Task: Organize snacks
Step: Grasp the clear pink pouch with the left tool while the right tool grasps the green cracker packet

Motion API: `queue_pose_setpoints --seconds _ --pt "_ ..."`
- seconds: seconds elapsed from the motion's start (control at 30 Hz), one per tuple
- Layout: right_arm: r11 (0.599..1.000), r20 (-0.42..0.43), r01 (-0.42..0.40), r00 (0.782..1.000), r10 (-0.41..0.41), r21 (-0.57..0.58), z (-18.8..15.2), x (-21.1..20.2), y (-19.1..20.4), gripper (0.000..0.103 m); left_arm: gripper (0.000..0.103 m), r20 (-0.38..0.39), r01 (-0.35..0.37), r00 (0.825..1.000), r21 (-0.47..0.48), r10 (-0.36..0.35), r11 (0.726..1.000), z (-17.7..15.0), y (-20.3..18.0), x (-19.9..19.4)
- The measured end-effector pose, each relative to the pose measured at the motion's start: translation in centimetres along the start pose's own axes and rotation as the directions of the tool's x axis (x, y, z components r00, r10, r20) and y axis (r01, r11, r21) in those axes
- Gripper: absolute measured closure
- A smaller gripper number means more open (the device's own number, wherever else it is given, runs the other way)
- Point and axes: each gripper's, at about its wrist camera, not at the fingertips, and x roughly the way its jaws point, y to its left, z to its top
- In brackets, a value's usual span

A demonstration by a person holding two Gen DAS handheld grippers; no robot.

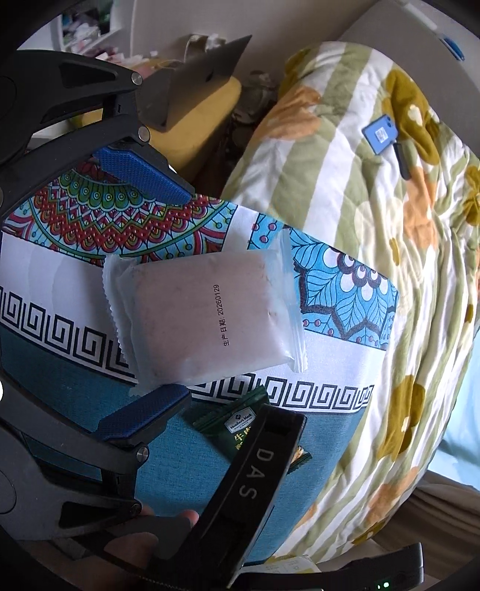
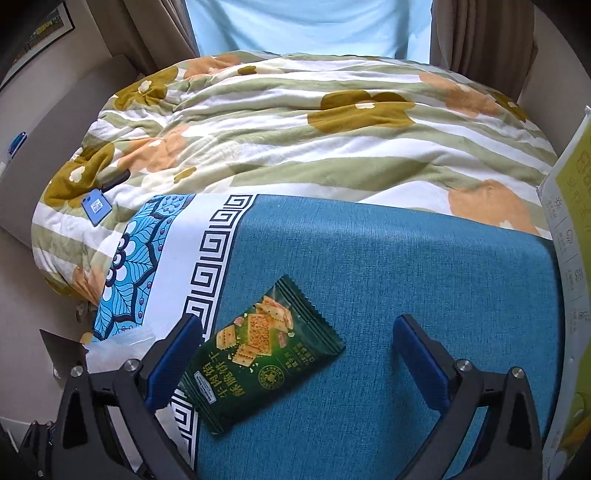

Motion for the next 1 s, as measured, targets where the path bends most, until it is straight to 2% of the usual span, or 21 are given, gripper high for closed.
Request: queue_pose_setpoints --seconds 0.2,0.27,0.33,0.4,0.5,0.57,0.6,0.63,0.8,0.9,1.0 --pt "0.990 -0.016 0.099 0.995 -0.101 -0.097 -0.9 0.8 1.1 0.001 0.006 0.019 -0.011 1.000 0.052 0.010 0.999 0.6 -0.2 -0.2" --pt "0.989 -0.015 0.095 0.995 -0.097 -0.116 -1.7 0.3 0.5 0.001 0.006 0.021 -0.026 0.999 0.089 0.025 0.996 0.6 -1.0 0.1" --pt "0.990 -0.028 0.095 0.995 -0.099 -0.103 -2.3 0.0 -0.5 0.001 0.006 0.012 -0.008 1.000 0.103 0.007 0.995 0.4 -1.5 0.3" --pt "0.990 -0.022 0.092 0.995 -0.095 -0.102 -2.6 -0.4 -1.2 0.005 0.006 0.007 0.010 1.000 0.093 -0.011 0.996 0.4 -1.6 0.6" --pt "0.989 -0.013 0.086 0.996 -0.088 -0.123 -2.7 -0.8 -1.7 0.018 0.009 0.005 0.022 1.000 0.084 -0.023 0.996 0.7 -1.7 1.1" --pt "0.988 -0.005 0.081 0.997 -0.083 -0.129 -2.6 -1.0 -1.7 0.027 0.018 0.003 0.026 1.000 0.082 -0.026 0.996 1.0 -1.7 1.3" --pt "0.988 0.000 0.079 0.997 -0.080 -0.134 -2.6 -1.1 -1.6 0.028 0.022 -0.001 0.030 1.000 0.078 -0.030 0.997 1.2 -1.6 1.5" --pt "0.987 0.004 0.076 0.997 -0.076 -0.138 -2.5 -1.0 -1.7 0.029 0.031 -0.007 0.030 1.000 0.068 -0.030 0.997 1.4 -1.4 1.7" --pt "0.986 0.021 0.075 0.997 -0.073 -0.152 -2.3 -0.9 -1.4 0.031 0.039 0.005 0.039 0.999 0.055 -0.040 0.998 1.7 -1.1 1.9" --pt "0.985 0.030 0.074 0.997 -0.070 -0.157 -2.4 -1.0 -0.9 0.039 0.040 0.004 0.041 0.999 0.064 -0.042 0.997 1.7 -1.1 1.8" --pt "0.982 0.039 0.067 0.997 -0.062 -0.175 -2.6 -1.2 -0.4 0.052 0.041 0.006 0.043 0.999 0.077 -0.043 0.996 1.6 -1.3 1.7"
